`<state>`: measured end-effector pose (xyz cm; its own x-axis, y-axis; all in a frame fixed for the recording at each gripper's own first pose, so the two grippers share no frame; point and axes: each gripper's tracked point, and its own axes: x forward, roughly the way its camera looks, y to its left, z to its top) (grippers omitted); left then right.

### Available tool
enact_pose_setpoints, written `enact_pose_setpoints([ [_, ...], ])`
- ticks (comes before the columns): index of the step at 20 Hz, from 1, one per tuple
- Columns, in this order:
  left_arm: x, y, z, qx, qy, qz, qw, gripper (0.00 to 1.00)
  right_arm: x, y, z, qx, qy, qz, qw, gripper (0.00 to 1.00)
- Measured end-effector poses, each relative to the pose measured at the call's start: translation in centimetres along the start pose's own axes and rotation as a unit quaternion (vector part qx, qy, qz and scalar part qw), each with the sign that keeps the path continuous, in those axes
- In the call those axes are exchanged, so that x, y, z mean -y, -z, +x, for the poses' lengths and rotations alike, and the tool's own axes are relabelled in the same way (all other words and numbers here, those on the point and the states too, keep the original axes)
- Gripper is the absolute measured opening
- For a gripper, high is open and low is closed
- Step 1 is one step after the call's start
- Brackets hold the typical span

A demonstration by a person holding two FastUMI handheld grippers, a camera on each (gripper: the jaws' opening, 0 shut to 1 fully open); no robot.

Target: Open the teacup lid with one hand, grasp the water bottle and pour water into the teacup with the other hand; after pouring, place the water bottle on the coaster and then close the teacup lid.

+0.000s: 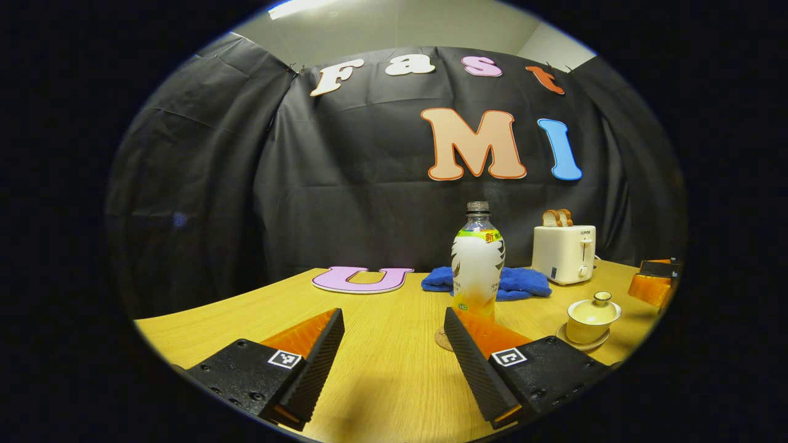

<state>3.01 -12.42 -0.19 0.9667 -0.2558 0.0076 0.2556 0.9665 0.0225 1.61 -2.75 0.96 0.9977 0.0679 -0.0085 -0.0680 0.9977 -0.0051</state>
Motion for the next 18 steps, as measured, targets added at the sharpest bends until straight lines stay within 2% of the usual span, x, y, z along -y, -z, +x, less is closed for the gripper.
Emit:
enact_pose_setpoints([
  [4,0.0,-0.1,0.0,0.0,0.0,0.0,1.0,0.95,3.6,-0.1,-0.5,0.003,0.073,-0.002,0.997,1.0],
  [8,-0.1,0.0,0.0,0.0,0.0,0.0,1.0,0.95,5.4,-0.2,-0.9,0.005,0.121,-0.004,0.993,1.0],
  [12,-0.2,0.0,-0.2,0.0,-0.002,0.0,1.0,0.95,6.4,-0.2,-1.3,0.007,0.147,-0.005,0.989,1.0],
  [18,-0.1,0.0,-0.1,0.0,-0.003,0.0,1.0,0.95,6.7,-0.2,-1.5,0.007,0.156,-0.006,0.988,0.99],
])
